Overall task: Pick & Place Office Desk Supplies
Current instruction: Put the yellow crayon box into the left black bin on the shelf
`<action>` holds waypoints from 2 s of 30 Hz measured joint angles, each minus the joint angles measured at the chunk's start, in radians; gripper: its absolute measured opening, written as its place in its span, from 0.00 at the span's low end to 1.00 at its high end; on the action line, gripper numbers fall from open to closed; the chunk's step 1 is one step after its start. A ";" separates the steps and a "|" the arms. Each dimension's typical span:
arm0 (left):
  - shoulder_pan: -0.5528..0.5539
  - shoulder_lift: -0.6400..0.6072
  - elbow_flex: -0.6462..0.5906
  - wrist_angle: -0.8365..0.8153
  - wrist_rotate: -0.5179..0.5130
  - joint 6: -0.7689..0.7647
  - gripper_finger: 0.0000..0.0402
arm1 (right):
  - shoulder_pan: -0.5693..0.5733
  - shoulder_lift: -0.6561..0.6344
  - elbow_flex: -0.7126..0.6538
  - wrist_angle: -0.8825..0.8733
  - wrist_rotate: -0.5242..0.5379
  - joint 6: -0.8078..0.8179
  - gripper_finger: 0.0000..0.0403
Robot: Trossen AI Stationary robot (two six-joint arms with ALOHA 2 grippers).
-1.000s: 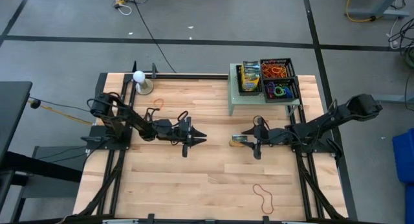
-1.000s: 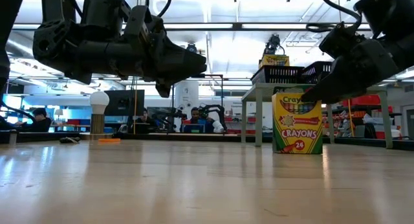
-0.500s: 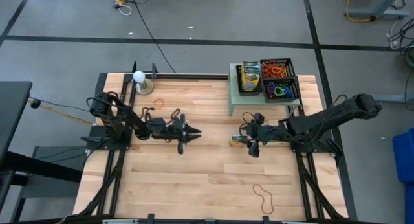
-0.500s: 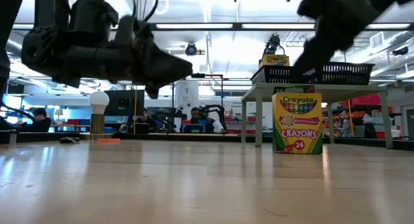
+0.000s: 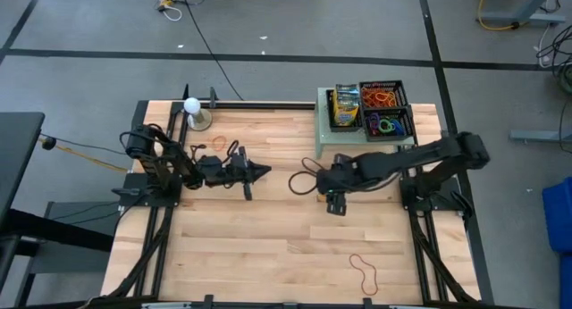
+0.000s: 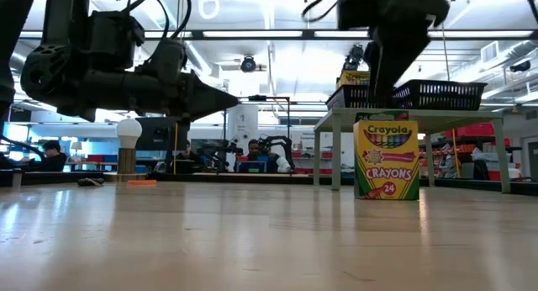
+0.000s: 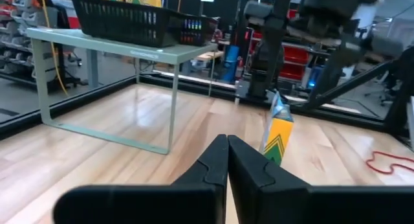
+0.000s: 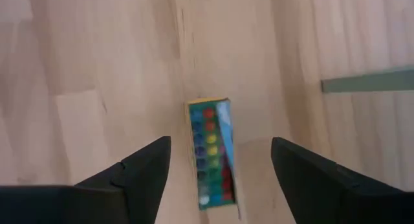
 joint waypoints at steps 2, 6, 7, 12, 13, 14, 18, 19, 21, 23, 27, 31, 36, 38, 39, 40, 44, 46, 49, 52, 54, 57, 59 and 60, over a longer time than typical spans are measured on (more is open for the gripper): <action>0.000 0.000 0.000 -0.007 0.002 0.000 0.03 | -0.004 0.034 0.007 -0.007 -0.012 -0.011 0.65; -0.006 0.000 0.000 -0.016 0.004 0.003 0.03 | -0.014 0.084 0.007 -0.013 -0.019 -0.012 0.56; -0.008 0.000 0.000 -0.020 0.004 0.003 0.03 | -0.017 0.091 0.007 -0.012 -0.018 -0.013 0.54; -0.008 0.000 0.000 -0.026 0.004 0.003 0.03 | -0.018 0.110 0.007 -0.011 -0.021 0.000 0.42; -0.008 0.000 0.000 -0.029 0.004 0.003 0.03 | -0.018 0.109 0.007 -0.010 -0.024 0.003 0.39; -0.008 0.000 0.000 -0.032 0.004 0.003 0.03 | -0.018 0.109 0.007 -0.009 -0.029 0.014 0.36; -0.008 0.000 0.000 -0.032 0.004 0.003 0.03 | -0.018 0.109 0.007 -0.009 -0.029 0.031 0.28; -0.008 0.000 0.000 -0.032 0.004 0.003 0.03 | -0.018 0.109 0.007 -0.009 -0.029 0.031 0.27; -0.008 0.000 0.000 -0.033 0.004 0.002 0.03 | -0.018 0.109 0.007 -0.008 -0.029 0.031 0.26; -0.008 0.000 0.000 -0.043 0.004 0.000 0.03 | -0.018 0.109 0.001 0.010 -0.029 0.031 0.26; -0.008 0.000 0.000 -0.049 0.004 -0.001 0.03 | -0.018 0.107 -0.031 0.042 -0.037 0.031 0.31; -0.008 0.000 0.000 -0.049 0.004 -0.001 0.03 | -0.018 0.108 -0.051 0.051 -0.041 0.031 0.36; -0.008 0.000 0.000 -0.049 0.004 -0.001 0.03 | -0.018 0.108 -0.051 0.054 -0.059 0.020 0.30; -0.008 0.000 0.000 -0.049 0.004 -0.001 0.03 | -0.018 0.099 -0.051 0.050 -0.063 0.020 0.24; -0.008 0.000 0.000 -0.049 0.004 -0.001 0.03 | -0.018 0.094 -0.050 0.045 -0.063 0.020 0.22; -0.008 0.000 0.000 -0.049 0.004 -0.001 0.03 | -0.018 0.086 -0.042 0.036 -0.057 0.021 0.20; -0.008 0.000 0.001 -0.048 0.005 -0.001 0.03 | -0.028 0.040 0.061 -0.074 -0.044 -0.004 0.17; -0.008 0.000 0.001 -0.047 0.005 -0.001 0.03 | -0.045 0.024 0.150 -0.182 -0.034 -0.045 0.20; -0.008 0.000 0.001 -0.046 0.005 -0.001 0.03 | -0.089 0.014 0.313 -0.321 0.038 -0.131 0.22; -0.008 0.000 0.001 -0.046 0.005 0.000 0.03 | -0.158 0.014 0.457 -0.410 0.099 -0.244 0.21; -0.008 0.000 0.001 -0.046 0.005 0.000 0.03 | -0.210 0.014 0.527 -0.411 0.113 -0.344 0.21; -0.008 0.000 0.001 -0.052 0.005 0.000 0.03 | -0.287 0.015 0.620 -0.454 0.129 -0.461 0.21; -0.008 0.000 0.001 -0.051 0.005 0.001 0.03 | -0.337 0.013 0.655 -0.461 0.131 -0.540 0.21; -0.008 0.000 0.001 -0.051 0.005 0.001 0.03 | -0.359 0.014 0.661 -0.469 0.131 -0.580 0.21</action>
